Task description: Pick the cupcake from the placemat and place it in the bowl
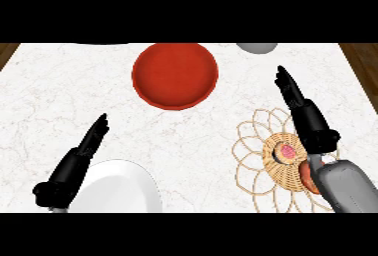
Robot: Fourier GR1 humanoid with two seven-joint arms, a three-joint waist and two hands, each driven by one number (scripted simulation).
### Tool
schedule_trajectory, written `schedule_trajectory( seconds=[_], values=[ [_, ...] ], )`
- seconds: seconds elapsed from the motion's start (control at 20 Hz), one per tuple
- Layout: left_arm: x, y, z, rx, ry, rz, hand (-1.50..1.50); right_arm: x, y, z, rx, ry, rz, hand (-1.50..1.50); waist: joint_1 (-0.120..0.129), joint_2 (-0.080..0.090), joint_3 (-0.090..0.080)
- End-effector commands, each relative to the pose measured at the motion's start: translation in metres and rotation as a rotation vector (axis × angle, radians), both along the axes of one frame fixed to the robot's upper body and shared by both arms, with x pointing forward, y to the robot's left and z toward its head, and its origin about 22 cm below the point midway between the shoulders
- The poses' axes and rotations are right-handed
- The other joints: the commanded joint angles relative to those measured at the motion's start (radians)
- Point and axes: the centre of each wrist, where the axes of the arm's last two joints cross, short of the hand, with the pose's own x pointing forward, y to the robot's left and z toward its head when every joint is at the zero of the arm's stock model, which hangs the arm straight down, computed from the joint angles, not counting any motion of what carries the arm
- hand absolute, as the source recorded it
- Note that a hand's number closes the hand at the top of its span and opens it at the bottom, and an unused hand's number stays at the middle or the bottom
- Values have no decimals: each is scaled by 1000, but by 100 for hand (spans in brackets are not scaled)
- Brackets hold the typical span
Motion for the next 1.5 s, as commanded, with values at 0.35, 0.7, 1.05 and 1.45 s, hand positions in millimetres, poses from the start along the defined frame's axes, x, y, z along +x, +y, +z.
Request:
schedule_trajectory(
  seconds=[0.35,0.7,1.05,1.45],
  values=[
    [38,51,52,-115,-223,288,0,23,21,22,-174,-156,-308,-150,-18,-20,18],
    [47,83,60,-140,-222,338,0,-43,95,-16,-223,-274,-375,-150,-30,-16,25],
    [53,90,65,-128,-206,371,0,-57,66,26,-503,-121,-476,-150,-76,-32,21],
    [56,90,58,-128,-197,361,0,-82,64,80,-820,246,-399,-150,-63,-24,21]
  ],
)
